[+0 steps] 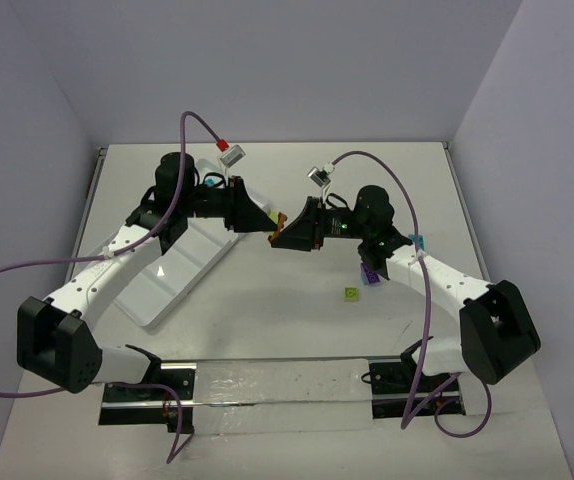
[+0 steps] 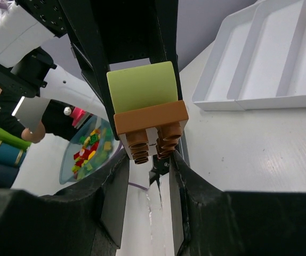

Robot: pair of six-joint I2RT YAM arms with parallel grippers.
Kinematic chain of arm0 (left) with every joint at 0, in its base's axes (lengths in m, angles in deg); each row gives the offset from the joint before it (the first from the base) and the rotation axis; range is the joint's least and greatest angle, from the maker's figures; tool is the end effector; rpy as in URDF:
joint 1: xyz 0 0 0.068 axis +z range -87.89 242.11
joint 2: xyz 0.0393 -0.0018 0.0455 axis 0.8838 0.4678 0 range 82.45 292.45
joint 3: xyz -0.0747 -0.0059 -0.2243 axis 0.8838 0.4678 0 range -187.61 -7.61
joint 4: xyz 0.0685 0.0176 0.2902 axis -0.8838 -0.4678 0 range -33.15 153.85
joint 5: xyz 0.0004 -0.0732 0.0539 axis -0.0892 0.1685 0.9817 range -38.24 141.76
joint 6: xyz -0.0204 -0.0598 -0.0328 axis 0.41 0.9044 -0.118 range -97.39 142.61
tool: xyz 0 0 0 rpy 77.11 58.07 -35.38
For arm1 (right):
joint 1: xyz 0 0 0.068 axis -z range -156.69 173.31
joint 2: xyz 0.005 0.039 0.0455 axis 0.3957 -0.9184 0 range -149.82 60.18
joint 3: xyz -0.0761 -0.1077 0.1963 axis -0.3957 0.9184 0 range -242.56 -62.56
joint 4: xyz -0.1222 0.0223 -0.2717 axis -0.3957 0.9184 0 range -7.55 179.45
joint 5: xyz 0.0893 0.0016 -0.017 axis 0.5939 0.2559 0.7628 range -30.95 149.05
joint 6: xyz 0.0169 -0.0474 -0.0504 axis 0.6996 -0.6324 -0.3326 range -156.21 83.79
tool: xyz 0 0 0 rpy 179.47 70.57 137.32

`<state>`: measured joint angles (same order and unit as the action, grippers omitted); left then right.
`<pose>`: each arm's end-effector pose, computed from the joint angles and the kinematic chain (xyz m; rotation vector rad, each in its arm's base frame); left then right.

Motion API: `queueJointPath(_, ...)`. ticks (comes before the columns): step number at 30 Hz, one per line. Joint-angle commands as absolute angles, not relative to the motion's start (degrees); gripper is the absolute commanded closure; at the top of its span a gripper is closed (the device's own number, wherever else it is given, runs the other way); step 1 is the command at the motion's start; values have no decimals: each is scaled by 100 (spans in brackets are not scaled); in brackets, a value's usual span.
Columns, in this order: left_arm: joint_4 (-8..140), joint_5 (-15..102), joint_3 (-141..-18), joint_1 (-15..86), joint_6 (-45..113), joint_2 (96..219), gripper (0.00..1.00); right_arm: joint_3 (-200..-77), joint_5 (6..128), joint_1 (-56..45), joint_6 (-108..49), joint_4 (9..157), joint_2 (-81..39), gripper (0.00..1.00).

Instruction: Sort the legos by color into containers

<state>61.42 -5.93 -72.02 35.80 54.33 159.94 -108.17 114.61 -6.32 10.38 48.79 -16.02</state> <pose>0.3035 -0.2053 0.3004 0.6947 1.9071 -1.5923 0.2790 0.2143 0.2458 -0.6475 1.7242 1.7152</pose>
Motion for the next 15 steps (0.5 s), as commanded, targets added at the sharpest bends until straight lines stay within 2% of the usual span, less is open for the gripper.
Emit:
queueJointPath(1, 6201, -600, -7507, 3622, 5151, 15886, 100, -10740, 11410, -619, 863, 4645, -1458, 100)
queueJointPath(15, 5863, -559, -7442, 3950, 4945, 15685, 100, -10801, 10775, -471, -62, 6057, -1142, 100)
